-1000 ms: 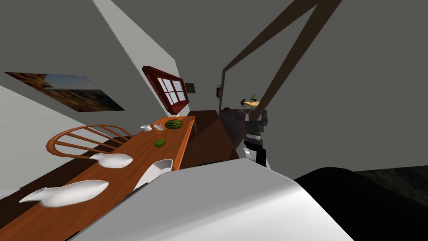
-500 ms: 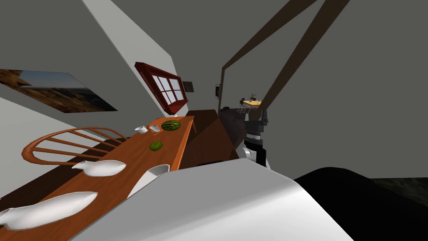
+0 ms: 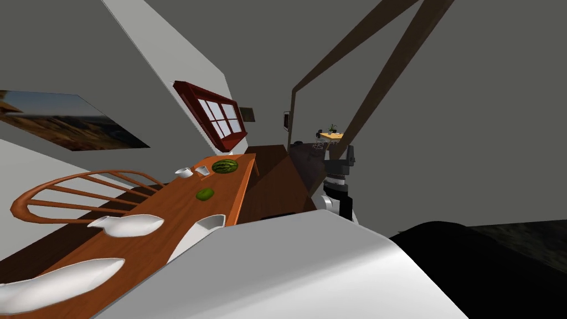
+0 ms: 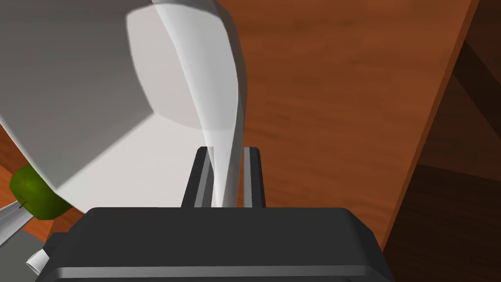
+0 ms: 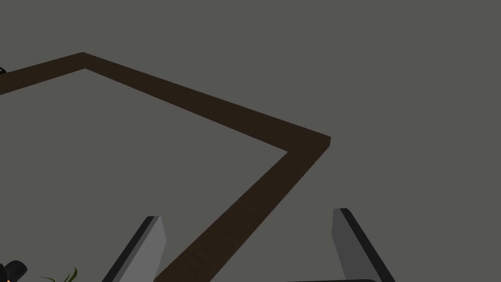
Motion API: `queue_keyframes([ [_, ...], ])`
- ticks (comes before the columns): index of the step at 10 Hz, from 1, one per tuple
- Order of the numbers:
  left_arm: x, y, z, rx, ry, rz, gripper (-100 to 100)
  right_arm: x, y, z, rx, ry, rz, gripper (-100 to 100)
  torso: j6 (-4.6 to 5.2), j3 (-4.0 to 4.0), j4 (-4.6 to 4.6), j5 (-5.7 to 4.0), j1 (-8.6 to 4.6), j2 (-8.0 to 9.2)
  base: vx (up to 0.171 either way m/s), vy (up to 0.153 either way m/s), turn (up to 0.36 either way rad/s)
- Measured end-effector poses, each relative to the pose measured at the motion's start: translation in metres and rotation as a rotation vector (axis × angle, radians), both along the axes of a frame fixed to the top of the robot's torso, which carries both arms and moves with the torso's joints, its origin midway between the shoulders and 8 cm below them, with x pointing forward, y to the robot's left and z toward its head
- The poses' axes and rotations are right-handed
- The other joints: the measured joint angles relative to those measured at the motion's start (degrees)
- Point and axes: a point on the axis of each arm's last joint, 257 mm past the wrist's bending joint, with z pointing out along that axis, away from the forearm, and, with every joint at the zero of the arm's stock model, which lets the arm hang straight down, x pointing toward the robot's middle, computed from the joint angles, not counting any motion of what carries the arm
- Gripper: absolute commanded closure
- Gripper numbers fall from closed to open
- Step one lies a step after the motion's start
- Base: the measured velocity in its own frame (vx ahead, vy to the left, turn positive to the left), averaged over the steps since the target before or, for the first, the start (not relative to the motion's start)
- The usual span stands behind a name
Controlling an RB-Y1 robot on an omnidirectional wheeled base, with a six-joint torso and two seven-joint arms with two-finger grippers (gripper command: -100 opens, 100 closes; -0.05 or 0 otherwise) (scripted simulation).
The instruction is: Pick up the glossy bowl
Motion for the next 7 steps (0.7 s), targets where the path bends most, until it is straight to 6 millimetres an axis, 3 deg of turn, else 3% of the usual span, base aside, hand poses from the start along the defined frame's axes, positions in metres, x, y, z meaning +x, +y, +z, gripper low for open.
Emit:
queue_keyframes([
  [2, 0.001, 0.000, 0.000, 0.000, -0.001, 0.000, 100, 0.000, 0.000, 0.000, 0.000, 0.000, 0.000, 0, -0.05, 0.03, 0.00, -0.03, -0.02, 0.05, 0.000, 0.000, 0.000],
  [3, 0.000, 0.000, 0.000, 0.000, 0.000, 0.000, 0, 0.000, 0.000, 0.000, 0.000, 0.000, 0.000, 0, -0.05, 0.04, 0.01, -0.05, -0.04, 0.07, 0.000, 0.000, 0.000],
  [4, 0.000, 0.000, 0.000, 0.000, 0.000, 0.000, 100, 0.000, 0.000, 0.000, 0.000, 0.000, 0.000, 0, -0.05, 0.04, 0.01, -0.06, -0.06, 0.08, 0.022, -0.005, 0.143],
  [6, 0.001, 0.003, 0.010, 0.002, 0.001, -0.024, 100, 0.000, 0.000, 0.000, 0.000, 0.000, 0.000, 0, -0.10, 0.02, 0.01, -0.14, -0.18, 0.03, 0.021, -0.015, 0.101],
  [7, 0.000, 0.003, 0.010, 0.002, 0.001, -0.025, 0, 0.000, 0.000, 0.000, 0.000, 0.000, 0.000, 0, -0.06, 0.05, 0.04, -0.13, -0.18, 0.06, 0.000, 0.000, 0.000],
])
